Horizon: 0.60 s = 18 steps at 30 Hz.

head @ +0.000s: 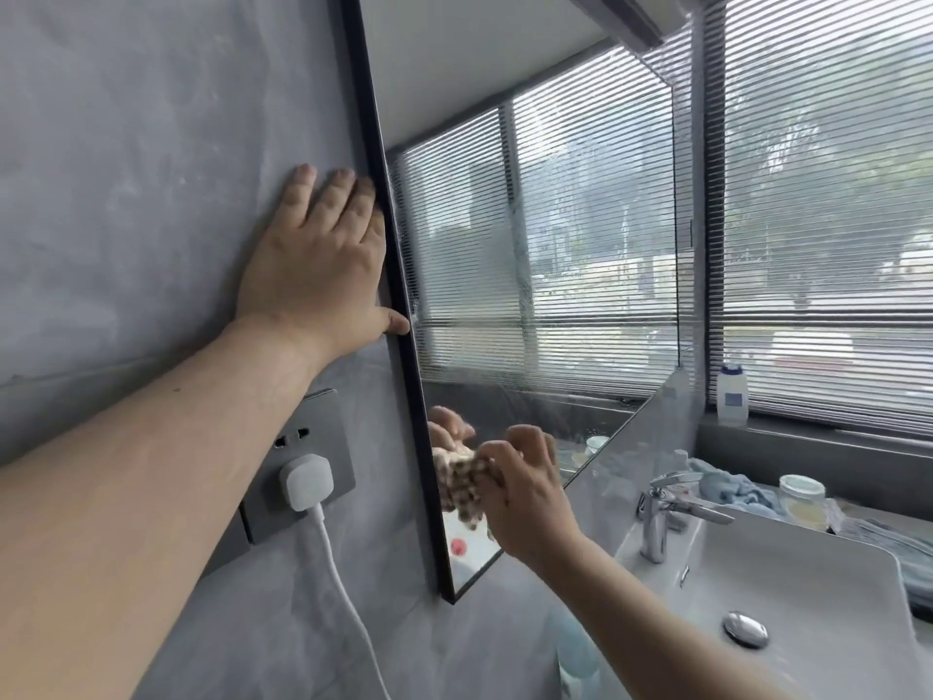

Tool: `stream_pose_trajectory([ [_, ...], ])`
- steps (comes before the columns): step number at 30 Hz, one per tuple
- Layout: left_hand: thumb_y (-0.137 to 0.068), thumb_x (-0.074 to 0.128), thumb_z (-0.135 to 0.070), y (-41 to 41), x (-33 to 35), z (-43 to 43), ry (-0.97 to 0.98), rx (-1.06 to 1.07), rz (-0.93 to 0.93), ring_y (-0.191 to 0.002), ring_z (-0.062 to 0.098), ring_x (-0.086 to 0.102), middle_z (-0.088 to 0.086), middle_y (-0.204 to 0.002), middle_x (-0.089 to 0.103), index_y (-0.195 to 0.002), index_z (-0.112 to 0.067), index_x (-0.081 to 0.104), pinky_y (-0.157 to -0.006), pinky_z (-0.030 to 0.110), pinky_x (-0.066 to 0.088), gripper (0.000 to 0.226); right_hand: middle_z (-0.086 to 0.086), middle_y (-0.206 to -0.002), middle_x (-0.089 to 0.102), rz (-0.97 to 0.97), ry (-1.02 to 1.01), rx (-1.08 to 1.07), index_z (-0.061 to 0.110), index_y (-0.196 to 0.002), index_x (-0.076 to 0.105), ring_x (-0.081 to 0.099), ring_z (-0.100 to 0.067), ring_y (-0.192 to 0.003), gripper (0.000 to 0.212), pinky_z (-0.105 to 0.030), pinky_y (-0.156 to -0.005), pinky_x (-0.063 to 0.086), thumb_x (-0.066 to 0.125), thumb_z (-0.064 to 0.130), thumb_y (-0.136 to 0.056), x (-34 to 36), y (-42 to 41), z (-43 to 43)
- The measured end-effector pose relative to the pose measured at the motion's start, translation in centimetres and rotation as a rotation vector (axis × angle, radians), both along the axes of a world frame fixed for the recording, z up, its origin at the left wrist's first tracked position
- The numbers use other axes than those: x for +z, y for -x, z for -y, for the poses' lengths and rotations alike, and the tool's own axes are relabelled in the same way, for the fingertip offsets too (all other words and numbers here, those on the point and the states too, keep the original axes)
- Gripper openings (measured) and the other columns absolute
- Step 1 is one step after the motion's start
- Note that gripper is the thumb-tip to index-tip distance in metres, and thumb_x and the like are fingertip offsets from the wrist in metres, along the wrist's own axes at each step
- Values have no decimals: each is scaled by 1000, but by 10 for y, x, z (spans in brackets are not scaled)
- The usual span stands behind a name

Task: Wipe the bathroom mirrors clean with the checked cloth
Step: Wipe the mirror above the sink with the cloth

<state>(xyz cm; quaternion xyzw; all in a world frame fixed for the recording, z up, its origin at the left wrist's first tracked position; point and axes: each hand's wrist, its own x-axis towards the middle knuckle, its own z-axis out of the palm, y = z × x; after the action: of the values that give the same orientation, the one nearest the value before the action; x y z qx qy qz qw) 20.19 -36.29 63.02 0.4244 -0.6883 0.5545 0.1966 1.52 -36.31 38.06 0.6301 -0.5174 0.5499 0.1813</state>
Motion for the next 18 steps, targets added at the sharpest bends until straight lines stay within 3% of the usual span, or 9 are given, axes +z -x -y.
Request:
stream_pose_trajectory([
  [3, -68, 45, -88, -1, 0, -1, 10, 6, 1, -150, 32, 21, 16, -160, 30, -150, -2, 34, -123, 53, 8, 120, 0, -97, 52, 239, 94, -124, 29, -95, 54, 51, -21, -89, 24, -34, -79, 45, 71, 20, -80, 2, 6, 21],
  [5, -67, 42, -89, 0, 0, -1, 10, 13, 1, -150, 32, 21, 16, -160, 29, -150, -2, 33, -123, 53, 7, 121, 4, -96, 50, 334, 72, -31, 31, -94, 50, 58, -20, -80, 20, -38, -66, 53, 63, 18, -89, 2, 3, 25],
  [6, -67, 42, -89, 0, 1, 0, 12, 14, 0, -150, 32, 21, 16, -160, 29, -150, -2, 33, -123, 53, 7, 121, 7, -97, 49, 279, 108, 34, 31, -97, 52, 58, -17, -78, 13, -35, -65, 55, 56, 20, -92, -2, -5, 23],
  [9, -67, 43, -88, 0, 0, 1, 16, 9, 0, -150, 32, 22, 16, -159, 30, -150, -2, 34, -123, 53, 8, 120, 10, -108, 48, 13, 257, 188, 21, -119, 54, 55, -10, -81, 26, -10, -76, 45, 47, 17, -94, -20, -30, 12],
  [14, -67, 45, -87, 0, 0, 2, 16, -1, -4, -150, 32, 22, 16, -159, 31, -149, -1, 35, -123, 53, 8, 119, -2, -104, 46, -146, 329, 139, 11, -112, 56, 52, -15, -77, 25, -20, -61, 43, 39, 27, -104, -30, -24, 29],
  [16, -67, 45, -87, 0, 0, 2, 20, -7, -5, -149, 33, 23, 17, -159, 32, -149, -1, 36, -123, 53, 8, 119, -3, -100, 50, -25, 269, 56, 11, -114, 63, 54, -13, -74, 26, -23, -57, 44, 48, 26, -99, -22, -16, 43],
  [18, -67, 45, -87, 0, 0, 2, 23, -8, -6, -149, 33, 23, 17, -159, 32, -149, -1, 35, -123, 53, 8, 119, -2, -97, 52, 355, 163, -72, 8, -103, 66, 58, -19, -78, 20, -27, -61, 42, 53, 21, -94, -12, -3, 58],
])
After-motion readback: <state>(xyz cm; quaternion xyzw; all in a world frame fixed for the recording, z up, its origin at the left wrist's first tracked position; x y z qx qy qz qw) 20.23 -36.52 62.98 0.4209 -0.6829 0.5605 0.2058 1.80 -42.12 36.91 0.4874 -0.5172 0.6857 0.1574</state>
